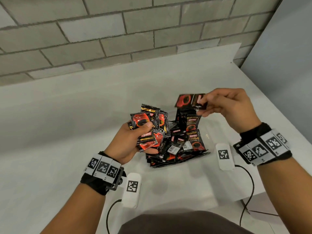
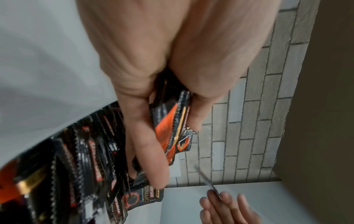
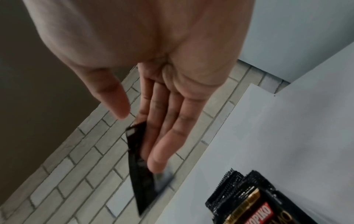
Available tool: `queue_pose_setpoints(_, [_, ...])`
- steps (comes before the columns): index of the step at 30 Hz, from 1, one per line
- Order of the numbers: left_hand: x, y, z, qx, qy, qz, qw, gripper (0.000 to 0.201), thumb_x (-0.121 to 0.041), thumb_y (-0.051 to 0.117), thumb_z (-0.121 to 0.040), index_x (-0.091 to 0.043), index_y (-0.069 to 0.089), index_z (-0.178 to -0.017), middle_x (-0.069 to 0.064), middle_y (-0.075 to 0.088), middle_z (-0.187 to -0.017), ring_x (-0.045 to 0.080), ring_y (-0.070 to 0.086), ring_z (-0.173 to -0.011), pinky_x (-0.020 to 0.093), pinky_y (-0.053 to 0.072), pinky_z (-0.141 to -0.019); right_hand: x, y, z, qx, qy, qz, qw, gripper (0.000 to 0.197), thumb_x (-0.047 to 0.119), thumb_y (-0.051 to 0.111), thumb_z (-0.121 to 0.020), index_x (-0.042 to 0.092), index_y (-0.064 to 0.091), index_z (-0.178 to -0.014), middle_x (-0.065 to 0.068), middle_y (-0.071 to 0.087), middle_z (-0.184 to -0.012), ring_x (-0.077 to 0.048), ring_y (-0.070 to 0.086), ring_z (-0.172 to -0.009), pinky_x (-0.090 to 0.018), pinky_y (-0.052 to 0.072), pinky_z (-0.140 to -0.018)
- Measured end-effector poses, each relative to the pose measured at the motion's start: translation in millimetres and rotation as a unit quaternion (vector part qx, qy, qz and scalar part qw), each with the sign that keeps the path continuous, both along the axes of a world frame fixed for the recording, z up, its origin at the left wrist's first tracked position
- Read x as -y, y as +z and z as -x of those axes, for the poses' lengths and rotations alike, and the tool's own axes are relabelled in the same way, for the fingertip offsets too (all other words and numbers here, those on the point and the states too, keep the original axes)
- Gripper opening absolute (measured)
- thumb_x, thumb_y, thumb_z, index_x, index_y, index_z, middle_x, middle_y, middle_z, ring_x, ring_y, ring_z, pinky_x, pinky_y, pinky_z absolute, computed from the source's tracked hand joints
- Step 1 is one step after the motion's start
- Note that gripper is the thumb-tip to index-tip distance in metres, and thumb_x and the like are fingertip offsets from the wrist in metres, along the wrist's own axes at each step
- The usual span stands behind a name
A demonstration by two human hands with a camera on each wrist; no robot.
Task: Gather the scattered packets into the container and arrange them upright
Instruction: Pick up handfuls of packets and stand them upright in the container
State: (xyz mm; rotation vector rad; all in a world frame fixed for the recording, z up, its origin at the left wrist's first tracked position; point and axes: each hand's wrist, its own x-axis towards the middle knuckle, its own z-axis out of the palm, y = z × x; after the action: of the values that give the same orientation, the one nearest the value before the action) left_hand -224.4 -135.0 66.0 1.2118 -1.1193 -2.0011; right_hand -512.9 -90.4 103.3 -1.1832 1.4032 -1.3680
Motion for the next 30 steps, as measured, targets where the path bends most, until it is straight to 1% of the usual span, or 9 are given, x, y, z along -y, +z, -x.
queue_pose_setpoints(3, [0, -3, 0, 0.006, -0.005, 0.002, 1.000, 0.031, -0.019, 0.062, -0.100, -0.007, 0.062, -0.128, 0.019, 0.074, -0.118, 0.039, 0.075, -0.100, 0.050, 0.063, -0.064, -1, -4, -3, -0.032, -0.009, -0.029, 0.999, 0.013, 0.003, 0.076, -0.082, -0.006, 0.069, -0.087, -0.025, 0.073, -0.081, -0.036, 0.075, -0.074, -0.036, 0.063, -0.069])
queue_pose_setpoints(6, [1, -4, 1, 0.008, -0.011, 0.008, 1.000, 0.032, -0.020, 0.062, -0.100, -0.008, 0.061, -0.129, 0.018, 0.074, -0.119, 0.040, 0.075, -0.100, 0.054, 0.063, -0.067, 0, -8, -2, -0.004, 0.002, -0.041, 0.999, 0.019, -0.011, 0.074, -0.079, 0.000, 0.063, -0.091, -0.026, 0.068, -0.075, -0.036, 0.075, -0.074, -0.037, 0.063, -0.068])
queue_pose_setpoints(10, [2, -4, 1, 0.010, -0.014, 0.014, 1.000, 0.033, -0.020, 0.062, -0.099, -0.008, 0.061, -0.130, 0.018, 0.074, -0.119, 0.040, 0.075, -0.100, 0.054, 0.064, -0.067, 1, -8, 4, -0.012, 0.007, -0.067, 0.998, 0.037, -0.013, 0.072, -0.080, 0.007, 0.058, -0.108, -0.034, 0.063, -0.078, -0.041, 0.074, -0.074, -0.038, 0.063, -0.067])
queue_pose_setpoints(14, [1, -3, -1, 0.015, -0.014, 0.012, 1.000, 0.032, -0.020, 0.062, -0.100, -0.009, 0.062, -0.130, 0.018, 0.074, -0.119, 0.039, 0.075, -0.100, 0.052, 0.064, -0.066, 3, -5, 18, -0.146, 0.050, -0.123, 0.980, 0.058, -0.010, 0.074, -0.082, 0.019, 0.051, -0.126, -0.028, 0.066, -0.080, -0.035, 0.075, -0.072, -0.040, 0.061, -0.068])
queue_pose_setpoints(18, [1, -3, -1, 0.010, -0.008, 0.007, 1.000, 0.032, -0.018, 0.062, -0.100, -0.009, 0.061, -0.131, 0.017, 0.074, -0.119, 0.039, 0.075, -0.100, 0.047, 0.063, -0.061, 9, -8, 25, -0.322, 0.104, -0.169, 0.926, 0.029, -0.002, 0.073, -0.084, 0.018, 0.063, -0.103, -0.007, 0.073, -0.073, -0.021, 0.074, -0.068, -0.042, 0.060, -0.076])
queue_pose_setpoints(20, [2, -3, -2, 0.010, -0.006, 0.007, 1.000, 0.031, -0.018, 0.062, -0.100, -0.010, 0.061, -0.130, 0.016, 0.075, -0.118, 0.038, 0.075, -0.099, 0.046, 0.063, -0.061, 12, -14, 22, -0.393, 0.106, -0.147, 0.902, 0.015, 0.008, 0.074, -0.086, 0.019, 0.067, -0.093, 0.002, 0.072, -0.070, -0.011, 0.071, -0.065, -0.032, 0.057, -0.077])
queue_pose_setpoints(23, [3, -3, -1, 0.007, -0.007, 0.005, 1.000, 0.031, -0.017, 0.062, -0.100, -0.010, 0.061, -0.131, 0.017, 0.074, -0.118, 0.038, 0.075, -0.099, 0.046, 0.063, -0.061, 15, -24, 18, -0.468, 0.087, -0.076, 0.876, 0.009, 0.011, 0.076, -0.084, 0.019, 0.071, -0.085, 0.010, 0.067, -0.074, -0.001, 0.061, -0.067, -0.009, 0.043, -0.065])
queue_pose_setpoints(26, [3, -3, -1, 0.006, -0.012, 0.006, 1.000, 0.033, -0.018, 0.062, -0.100, -0.010, 0.060, -0.132, 0.017, 0.074, -0.119, 0.038, 0.075, -0.100, 0.046, 0.063, -0.062, 21, -31, 20, -0.508, 0.089, -0.020, 0.856, 0.009, 0.005, 0.076, -0.081, 0.013, 0.073, -0.082, 0.006, 0.064, -0.079, -0.009, 0.057, -0.067, -0.014, 0.041, -0.065])
queue_pose_setpoints(30, [3, -3, -2, 0.005, -0.013, 0.005, 1.000, 0.034, -0.018, 0.062, -0.100, -0.009, 0.059, -0.133, 0.018, 0.073, -0.121, 0.039, 0.075, -0.100, 0.046, 0.063, -0.061, 24, -38, 14, -0.544, 0.120, -0.026, 0.830, 0.008, 0.005, 0.076, -0.079, 0.013, 0.074, -0.082, 0.003, 0.066, -0.078, -0.014, 0.058, -0.069, -0.031, 0.052, -0.070])
